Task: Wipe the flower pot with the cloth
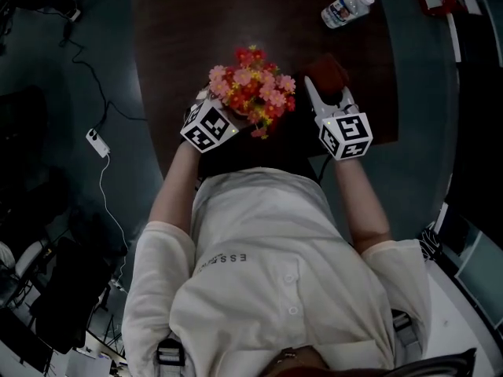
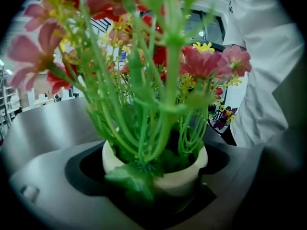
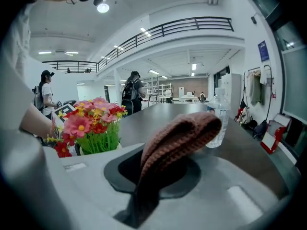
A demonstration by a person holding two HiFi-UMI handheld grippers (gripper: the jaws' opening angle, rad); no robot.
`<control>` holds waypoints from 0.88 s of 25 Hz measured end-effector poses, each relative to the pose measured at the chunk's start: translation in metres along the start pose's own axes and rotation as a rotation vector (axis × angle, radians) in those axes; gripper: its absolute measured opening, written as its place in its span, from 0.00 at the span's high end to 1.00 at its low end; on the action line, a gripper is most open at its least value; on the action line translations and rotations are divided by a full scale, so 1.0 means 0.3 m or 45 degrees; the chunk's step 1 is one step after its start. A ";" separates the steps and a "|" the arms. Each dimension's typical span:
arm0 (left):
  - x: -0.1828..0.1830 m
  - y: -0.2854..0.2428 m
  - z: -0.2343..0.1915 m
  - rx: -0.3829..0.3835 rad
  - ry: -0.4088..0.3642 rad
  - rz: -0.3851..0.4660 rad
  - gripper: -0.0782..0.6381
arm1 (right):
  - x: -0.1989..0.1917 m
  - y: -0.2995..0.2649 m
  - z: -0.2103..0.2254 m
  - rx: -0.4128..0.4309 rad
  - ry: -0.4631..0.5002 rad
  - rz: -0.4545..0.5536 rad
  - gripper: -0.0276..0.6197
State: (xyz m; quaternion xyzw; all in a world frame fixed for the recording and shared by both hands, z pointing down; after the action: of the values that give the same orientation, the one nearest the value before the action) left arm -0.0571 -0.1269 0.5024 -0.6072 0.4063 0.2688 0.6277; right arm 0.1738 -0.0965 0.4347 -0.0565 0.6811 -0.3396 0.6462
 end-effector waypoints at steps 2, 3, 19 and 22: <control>-0.011 -0.002 0.005 0.005 0.017 0.012 0.10 | -0.005 0.004 -0.006 -0.004 -0.002 0.008 0.88; -0.015 -0.002 0.008 0.009 0.025 0.017 0.10 | -0.007 0.006 -0.010 -0.006 -0.003 0.011 0.88; -0.082 0.188 0.102 0.361 0.235 0.134 0.03 | -0.039 0.079 -0.112 -0.056 -0.040 0.048 0.88; -0.078 0.294 0.150 0.554 0.230 0.150 0.30 | -0.035 0.130 -0.133 -0.034 -0.075 0.085 0.88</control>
State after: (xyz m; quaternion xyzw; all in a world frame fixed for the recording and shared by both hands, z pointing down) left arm -0.1346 -0.0686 0.4709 -0.4544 0.5439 0.1556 0.6882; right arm 0.1530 -0.0458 0.4199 -0.0523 0.6678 -0.3071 0.6760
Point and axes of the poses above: the fingertips, and each gripper's own axes: y backward along the fingers, z to its right, x out of its top, the point moved 10 cm from there along y, backward along the fingers, and after that the axes turned 4 degrees about -z, right-handed, at the moved point
